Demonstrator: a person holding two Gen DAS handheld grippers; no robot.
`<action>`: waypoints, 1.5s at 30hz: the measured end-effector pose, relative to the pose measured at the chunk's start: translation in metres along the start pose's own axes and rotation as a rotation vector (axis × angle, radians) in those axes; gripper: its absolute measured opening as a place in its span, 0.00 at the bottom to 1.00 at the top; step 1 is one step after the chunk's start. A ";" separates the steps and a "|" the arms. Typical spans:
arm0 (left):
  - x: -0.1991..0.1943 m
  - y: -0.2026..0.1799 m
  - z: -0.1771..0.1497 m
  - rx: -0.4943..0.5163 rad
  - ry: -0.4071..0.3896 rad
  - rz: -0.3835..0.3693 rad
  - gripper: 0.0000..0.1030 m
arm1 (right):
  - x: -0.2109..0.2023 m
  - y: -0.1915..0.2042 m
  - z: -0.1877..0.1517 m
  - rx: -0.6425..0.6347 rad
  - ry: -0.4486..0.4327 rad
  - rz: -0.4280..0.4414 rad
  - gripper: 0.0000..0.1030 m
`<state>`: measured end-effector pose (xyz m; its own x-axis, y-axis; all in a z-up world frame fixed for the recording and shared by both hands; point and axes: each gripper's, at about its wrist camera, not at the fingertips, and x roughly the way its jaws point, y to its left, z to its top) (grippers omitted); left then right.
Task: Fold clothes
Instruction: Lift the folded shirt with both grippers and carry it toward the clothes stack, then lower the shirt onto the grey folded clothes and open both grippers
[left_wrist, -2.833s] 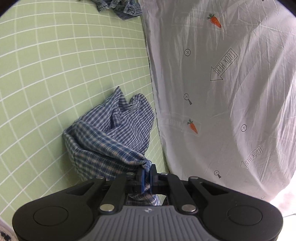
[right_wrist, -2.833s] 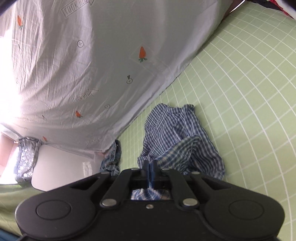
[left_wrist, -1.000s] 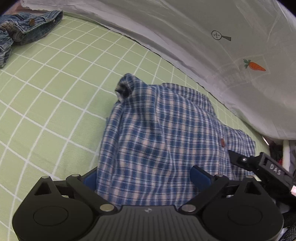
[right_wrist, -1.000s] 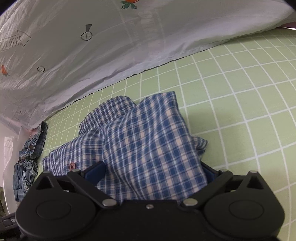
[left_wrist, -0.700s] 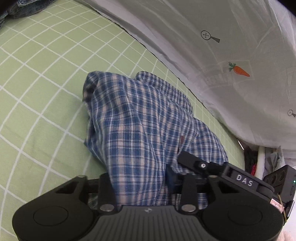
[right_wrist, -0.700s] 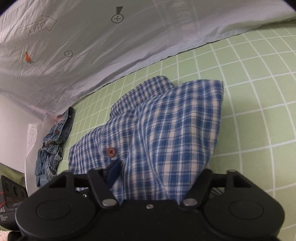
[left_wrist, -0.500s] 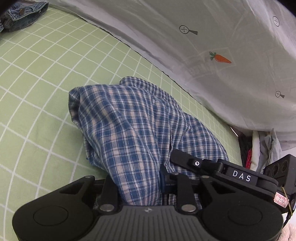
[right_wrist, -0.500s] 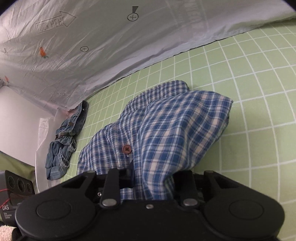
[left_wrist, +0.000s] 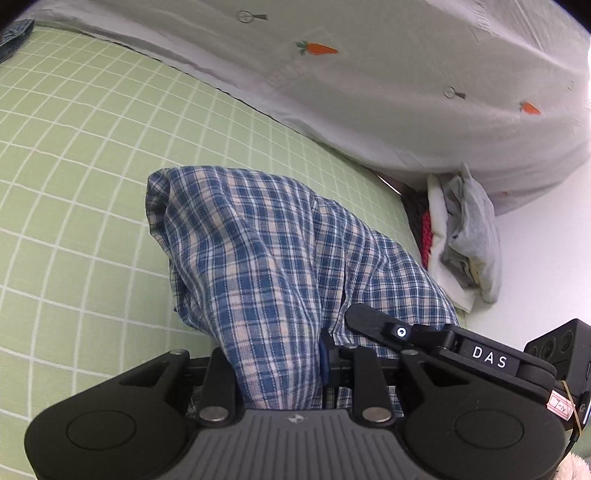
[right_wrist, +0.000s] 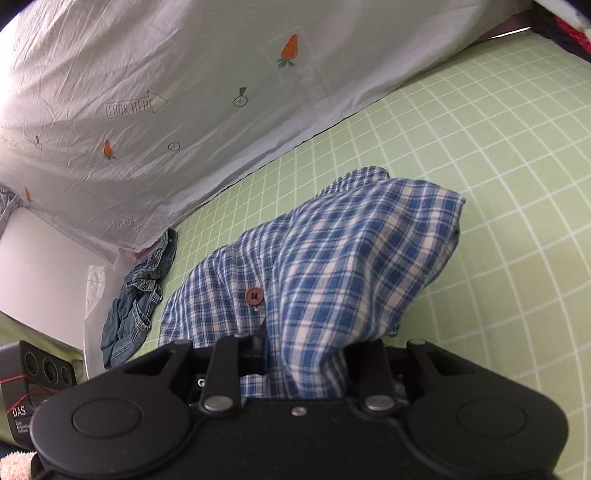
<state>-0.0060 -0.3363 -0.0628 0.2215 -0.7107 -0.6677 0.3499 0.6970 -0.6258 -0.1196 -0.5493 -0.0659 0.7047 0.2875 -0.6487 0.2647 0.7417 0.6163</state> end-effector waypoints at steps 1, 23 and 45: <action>0.004 -0.008 -0.002 0.021 0.010 -0.014 0.26 | -0.011 -0.006 -0.006 0.010 -0.023 -0.009 0.27; 0.180 -0.320 -0.015 0.257 -0.045 -0.241 0.26 | -0.247 -0.230 0.122 0.046 -0.335 -0.040 0.27; 0.369 -0.442 0.206 0.267 -0.309 0.022 0.65 | -0.198 -0.349 0.454 -0.263 -0.434 -0.193 0.76</action>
<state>0.1083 -0.9264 0.0505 0.4807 -0.7190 -0.5020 0.5566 0.6925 -0.4590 -0.0531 -1.1404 0.0502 0.8814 -0.1043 -0.4606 0.2817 0.8990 0.3354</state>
